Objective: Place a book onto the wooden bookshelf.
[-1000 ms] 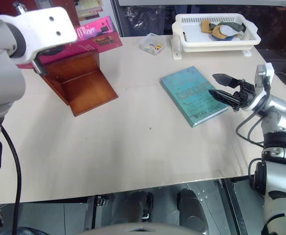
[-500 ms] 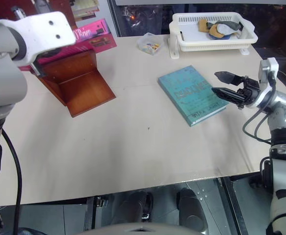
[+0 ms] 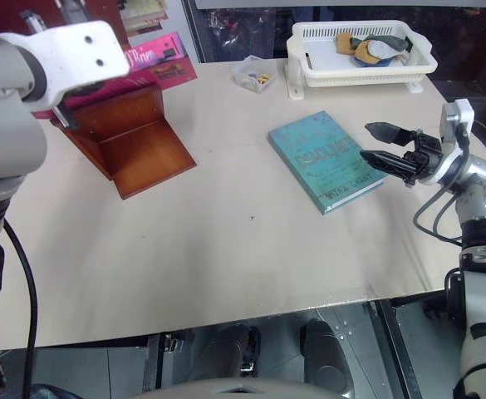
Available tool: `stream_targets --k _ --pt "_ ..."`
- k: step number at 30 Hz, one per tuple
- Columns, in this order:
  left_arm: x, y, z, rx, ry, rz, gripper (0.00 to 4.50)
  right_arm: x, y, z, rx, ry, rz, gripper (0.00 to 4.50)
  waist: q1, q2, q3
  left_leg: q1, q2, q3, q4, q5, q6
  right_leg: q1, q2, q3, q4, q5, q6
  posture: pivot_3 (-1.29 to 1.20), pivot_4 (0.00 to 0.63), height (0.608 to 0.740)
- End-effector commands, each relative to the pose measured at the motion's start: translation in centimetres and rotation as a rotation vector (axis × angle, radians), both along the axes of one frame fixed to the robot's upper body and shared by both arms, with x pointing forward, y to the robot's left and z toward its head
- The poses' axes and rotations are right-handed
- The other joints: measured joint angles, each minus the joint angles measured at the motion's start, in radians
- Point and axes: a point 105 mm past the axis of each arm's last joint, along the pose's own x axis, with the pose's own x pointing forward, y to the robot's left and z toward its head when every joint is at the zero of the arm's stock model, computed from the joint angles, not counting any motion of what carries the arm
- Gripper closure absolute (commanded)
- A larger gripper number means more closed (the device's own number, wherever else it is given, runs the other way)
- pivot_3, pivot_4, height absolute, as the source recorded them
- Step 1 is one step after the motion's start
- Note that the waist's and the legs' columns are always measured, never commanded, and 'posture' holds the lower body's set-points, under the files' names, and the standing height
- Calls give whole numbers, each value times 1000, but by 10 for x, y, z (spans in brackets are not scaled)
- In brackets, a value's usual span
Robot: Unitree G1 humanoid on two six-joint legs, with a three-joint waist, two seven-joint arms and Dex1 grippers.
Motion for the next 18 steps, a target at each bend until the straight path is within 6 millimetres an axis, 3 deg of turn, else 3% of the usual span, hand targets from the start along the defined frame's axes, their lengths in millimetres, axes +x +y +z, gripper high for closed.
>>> stream_targets --k 1,12,13,14,15,16,17,18 --pt "-9 15 17 15 -75 57 4261 -8 -1 8 -9 -59 60 0 -2 0 0 0 0 0 0 0 0 0 0 0 0 0 0 0 150 740" --pt "-10 17 18 107 -77 45 4261 -7 1 5 -13 -56 57 0 -5 0 0 0 1 5 0 -1 1 -3 1 5 2 0 0 0 150 740" --pt "-10 18 20 108 -87 46 3256 -6 0 5 -13 -56 55 0 -5 0 0 0 2 5 0 -1 1 -3 1 5 2 0 0 0 150 740" --pt "-10 20 21 114 -96 53 3091 -6 0 5 -14 -55 55 0 -5 0 0 0 2 6 0 -1 1 -3 2 5 2 0 0 0 150 740" --pt "-10 22 22 120 -97 60 2586 -6 0 5 -13 -55 54 0 -4 0 0 0 2 6 0 -1 1 -3 1 6 2 0 0 0 150 740" --pt "-9 23 23 107 -106 70 2365 -7 0 5 -13 -55 54 0 -2 0 0 0 2 6 0 -1 1 -4 1 6 3 0 0 0 150 740" --pt "-9 24 24 99 -112 76 1757 -7 0 4 -13 -56 54 0 0 0 0 0 2 6 0 -1 1 -4 1 5 3 0 0 0 150 740" --pt "-8 24 25 93 -121 79 1503 -7 0 4 -13 -56 54 0 1 0 0 0 2 5 0 -1 1 -3 1 5 3 0 0 0 150 740"
